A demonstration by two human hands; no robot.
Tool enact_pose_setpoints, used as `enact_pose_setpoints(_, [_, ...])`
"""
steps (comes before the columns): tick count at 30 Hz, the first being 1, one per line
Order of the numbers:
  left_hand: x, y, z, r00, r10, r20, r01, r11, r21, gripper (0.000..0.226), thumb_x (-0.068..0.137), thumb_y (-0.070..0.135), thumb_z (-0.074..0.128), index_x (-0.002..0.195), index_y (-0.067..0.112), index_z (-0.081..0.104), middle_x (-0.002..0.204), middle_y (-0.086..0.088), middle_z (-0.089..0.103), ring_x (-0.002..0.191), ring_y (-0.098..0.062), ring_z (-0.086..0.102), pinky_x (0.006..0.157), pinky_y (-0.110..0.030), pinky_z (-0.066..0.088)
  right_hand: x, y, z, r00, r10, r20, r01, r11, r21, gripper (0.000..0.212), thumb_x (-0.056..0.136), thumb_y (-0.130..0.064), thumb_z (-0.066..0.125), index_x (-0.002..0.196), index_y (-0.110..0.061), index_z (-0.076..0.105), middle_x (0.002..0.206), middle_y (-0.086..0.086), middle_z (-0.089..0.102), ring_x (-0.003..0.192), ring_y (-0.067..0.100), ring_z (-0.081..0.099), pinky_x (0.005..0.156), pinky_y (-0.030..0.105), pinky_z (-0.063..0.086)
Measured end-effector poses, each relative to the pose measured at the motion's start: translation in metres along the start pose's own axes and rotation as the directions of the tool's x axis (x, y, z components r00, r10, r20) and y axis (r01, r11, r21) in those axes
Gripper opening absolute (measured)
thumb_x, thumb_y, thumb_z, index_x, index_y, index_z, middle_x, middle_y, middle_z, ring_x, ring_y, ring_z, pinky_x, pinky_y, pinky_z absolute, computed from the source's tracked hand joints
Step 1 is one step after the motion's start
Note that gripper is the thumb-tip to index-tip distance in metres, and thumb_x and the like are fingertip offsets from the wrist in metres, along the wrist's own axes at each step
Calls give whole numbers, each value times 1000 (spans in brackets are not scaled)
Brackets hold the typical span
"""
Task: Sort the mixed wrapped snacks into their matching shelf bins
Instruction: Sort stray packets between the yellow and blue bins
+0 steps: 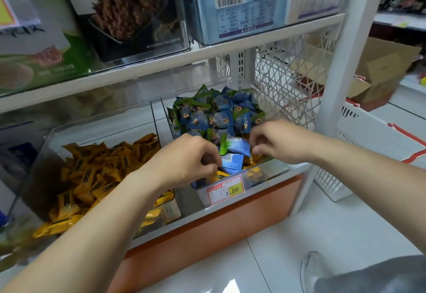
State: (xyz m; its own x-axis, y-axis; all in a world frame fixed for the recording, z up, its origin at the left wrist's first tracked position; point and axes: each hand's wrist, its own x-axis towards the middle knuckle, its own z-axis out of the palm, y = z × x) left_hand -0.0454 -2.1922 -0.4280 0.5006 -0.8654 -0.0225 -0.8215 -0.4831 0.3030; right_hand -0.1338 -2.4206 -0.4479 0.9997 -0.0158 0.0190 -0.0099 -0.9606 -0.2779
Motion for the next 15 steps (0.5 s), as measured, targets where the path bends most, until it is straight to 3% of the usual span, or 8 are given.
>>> enact_pose_setpoints(3, [-5,-3,-3,979,-33,-201,17,997,-80,14,91,27,63,94,36,73,82,20,68,77,3,63,66,-21,54,-10,4,-19,988,4,-155,8,997,76,5,91,-28,66,94,-25,70,89,-11,70,83,7,64,76,24,48])
enact_pose_setpoints(5, [-8,-3,-5,954,-76,-290,26,985,-173,17,93,24,61,93,37,72,81,22,67,77,5,63,63,-18,53,-16,3,-27,960,109,-259,-28,954,298,5,93,-25,65,90,-25,69,84,-10,70,74,6,66,63,20,50])
enact_pose_setpoints(7, [-9,-1,-6,924,-124,-361,26,964,-265,19,95,21,59,93,36,71,83,19,68,76,3,65,63,-21,54,-20,-5,-29,931,241,-275,-32,803,595,8,95,-18,63,89,-20,66,78,-1,67,59,8,67,45,17,46])
enact_pose_setpoints(8, [-9,1,-6,908,-158,-388,22,943,-332,21,97,20,57,95,35,70,86,16,69,74,1,67,64,-22,55,-21,-12,-27,926,284,-250,-22,699,714,8,96,-15,61,90,-17,65,81,4,66,58,10,68,44,17,48])
enact_pose_setpoints(11, [-9,10,-6,893,-287,-346,-8,759,-651,25,103,15,47,101,27,69,94,5,70,70,-12,73,57,-26,58,-17,-34,-20,925,300,-231,63,479,875,9,97,-7,56,91,-11,62,99,13,62,77,22,72,64,28,60])
enact_pose_setpoints(15, [-8,22,-5,869,-442,-223,22,485,-874,28,104,10,44,98,18,70,89,-10,71,71,-21,74,60,-26,60,-11,-52,-13,899,278,-339,154,524,838,15,88,-2,68,89,-16,65,98,9,68,85,22,70,80,35,60])
